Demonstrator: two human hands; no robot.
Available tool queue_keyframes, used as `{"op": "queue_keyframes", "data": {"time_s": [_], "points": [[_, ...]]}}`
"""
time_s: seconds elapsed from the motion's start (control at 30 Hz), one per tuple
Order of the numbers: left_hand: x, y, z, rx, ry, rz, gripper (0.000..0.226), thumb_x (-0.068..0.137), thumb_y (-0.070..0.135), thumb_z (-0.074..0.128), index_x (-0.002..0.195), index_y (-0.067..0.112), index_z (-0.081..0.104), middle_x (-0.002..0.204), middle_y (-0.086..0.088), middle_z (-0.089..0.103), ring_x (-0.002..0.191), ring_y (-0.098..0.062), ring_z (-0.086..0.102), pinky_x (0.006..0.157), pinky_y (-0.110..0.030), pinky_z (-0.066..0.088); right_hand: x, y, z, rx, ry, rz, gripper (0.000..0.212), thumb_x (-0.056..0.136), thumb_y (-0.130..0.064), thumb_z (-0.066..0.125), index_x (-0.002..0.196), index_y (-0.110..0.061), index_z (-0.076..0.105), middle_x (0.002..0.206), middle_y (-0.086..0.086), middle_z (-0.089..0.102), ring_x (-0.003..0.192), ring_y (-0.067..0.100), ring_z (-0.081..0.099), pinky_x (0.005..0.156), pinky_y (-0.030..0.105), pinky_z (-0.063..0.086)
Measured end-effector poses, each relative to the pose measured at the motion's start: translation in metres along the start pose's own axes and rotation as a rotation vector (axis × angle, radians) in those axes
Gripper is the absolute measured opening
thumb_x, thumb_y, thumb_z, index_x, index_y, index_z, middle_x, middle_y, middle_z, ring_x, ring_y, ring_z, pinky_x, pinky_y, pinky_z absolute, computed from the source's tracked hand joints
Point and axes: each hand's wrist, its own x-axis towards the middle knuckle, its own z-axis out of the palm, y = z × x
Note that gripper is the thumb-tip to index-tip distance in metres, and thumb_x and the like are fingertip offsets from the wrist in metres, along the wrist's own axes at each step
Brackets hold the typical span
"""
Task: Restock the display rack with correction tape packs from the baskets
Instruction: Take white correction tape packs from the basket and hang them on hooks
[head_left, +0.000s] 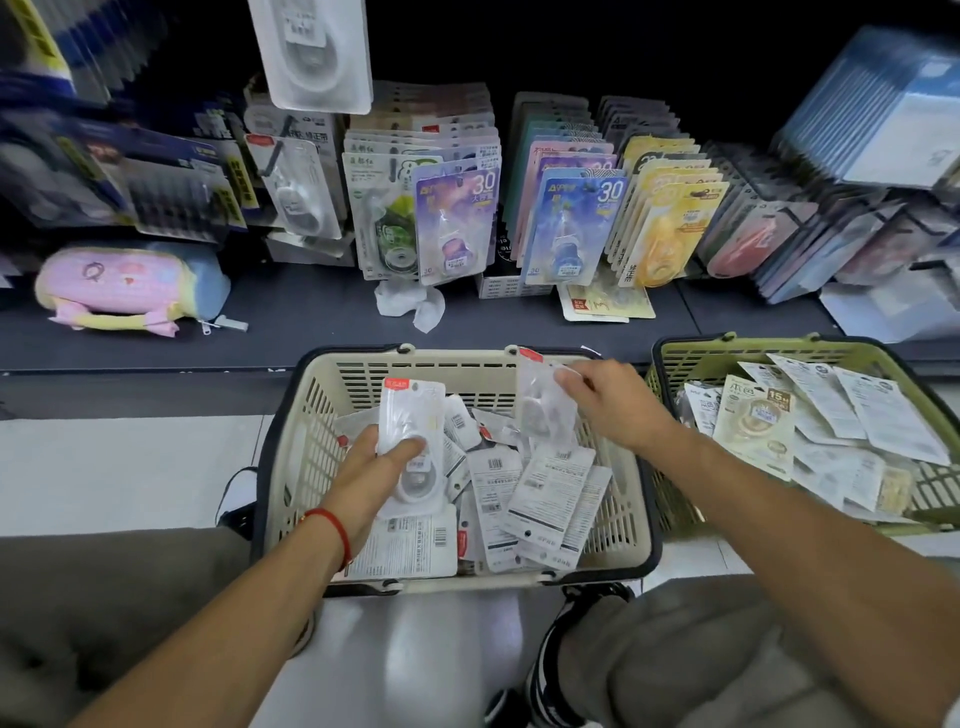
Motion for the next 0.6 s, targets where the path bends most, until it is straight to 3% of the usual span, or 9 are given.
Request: {"op": "queue_keyframes", "data": {"time_s": [0.13,0.17,0.27,0.3,0.37,0.43,0.47,0.53,0.6], "points": [[-0.009,0.004,0.005,-0.041,-0.201,-0.017,0.080,0.075,0.055,0.087,0.143,0.028,0.054,0.136,0.000,0.070,0.130,-0.027,0.064,0.114,-0.060,0.044,-0.006,-0.029,0.010,0.640,-0.213,0.133,0.036,0.111,-0.026,0.051,0.096,-0.003,0.074,0.093,0.018,0.074,0.079,0.029,0.072,0.063,0.037,0.062],[-0.009,0.002,0.006,-0.086,-0.299,-0.048,0.084,0.078,0.048,0.089,0.148,0.023,0.051,0.140,-0.005,0.068,0.132,-0.031,0.063,0.114,-0.062,0.044,-0.008,-0.034,0.017,0.703,-0.254,0.153,0.034,0.110,-0.025,0.052,0.098,-0.002,0.075,0.096,0.017,0.074,0.082,0.032,0.072,0.064,0.037,0.063],[-0.013,0.002,0.008,-0.132,-0.471,-0.045,0.061,0.089,0.008,0.081,0.144,0.014,0.056,0.135,-0.016,0.070,0.125,-0.038,0.068,0.107,-0.058,0.052,-0.013,-0.041,0.045,0.730,-0.188,0.233,0.027,0.107,-0.024,0.059,0.099,-0.002,0.072,0.084,0.008,0.072,0.072,0.026,0.071,0.071,0.048,0.066],[-0.013,0.002,0.008,-0.128,-0.441,-0.036,0.058,0.088,0.002,0.079,0.141,0.014,0.059,0.132,-0.016,0.072,0.122,-0.036,0.070,0.104,-0.054,0.054,-0.014,-0.039,0.053,0.643,-0.137,0.250,0.027,0.107,-0.028,0.059,0.105,-0.004,0.072,0.086,0.009,0.074,0.072,0.025,0.072,0.074,0.049,0.066],[-0.014,0.001,0.007,-0.126,-0.335,-0.035,0.052,0.088,-0.002,0.077,0.135,0.015,0.062,0.125,-0.014,0.076,0.115,-0.032,0.074,0.097,-0.049,0.059,-0.017,-0.025,0.062,0.153,-0.139,0.171,0.034,0.106,-0.040,0.057,0.125,-0.013,0.064,0.110,0.009,0.074,0.093,0.024,0.073,0.089,0.049,0.062],[-0.012,-0.001,0.000,-0.140,-0.246,-0.052,0.052,0.088,-0.003,0.077,0.135,0.015,0.063,0.123,-0.013,0.077,0.113,-0.033,0.074,0.099,-0.052,0.058,-0.028,-0.004,0.075,-0.325,-0.435,0.100,0.067,0.100,-0.054,0.060,0.154,-0.020,0.041,0.156,0.011,0.047,0.138,0.031,0.053,0.116,0.053,0.043],[-0.010,-0.003,-0.005,-0.155,-0.214,-0.063,0.054,0.088,-0.003,0.077,0.137,0.015,0.061,0.124,-0.014,0.076,0.114,-0.034,0.073,0.102,-0.056,0.056,-0.035,0.006,0.081,-0.439,-0.606,0.103,0.087,0.095,-0.061,0.064,0.162,-0.021,0.026,0.170,0.012,0.024,0.154,0.035,0.030,0.124,0.057,0.027],[-0.008,-0.006,-0.013,-0.195,-0.183,-0.085,0.058,0.090,-0.002,0.076,0.141,0.016,0.058,0.128,-0.016,0.074,0.117,-0.037,0.071,0.105,-0.061,0.053,-0.049,0.018,0.094,-0.521,-0.789,0.112,0.112,0.087,-0.066,0.070,0.167,-0.021,0.006,0.175,0.010,-0.008,0.161,0.035,-0.006,0.127,0.061,0.005],[-0.008,-0.006,-0.018,-0.251,-0.219,-0.096,0.061,0.088,0.002,0.076,0.143,0.020,0.056,0.130,-0.014,0.074,0.118,-0.037,0.071,0.101,-0.062,0.055,-0.053,0.023,0.096,-0.501,-0.751,0.064,0.106,0.089,-0.056,0.072,0.167,-0.022,0.009,0.175,0.011,-0.004,0.161,0.034,-0.005,0.128,0.058,0.003]]}}
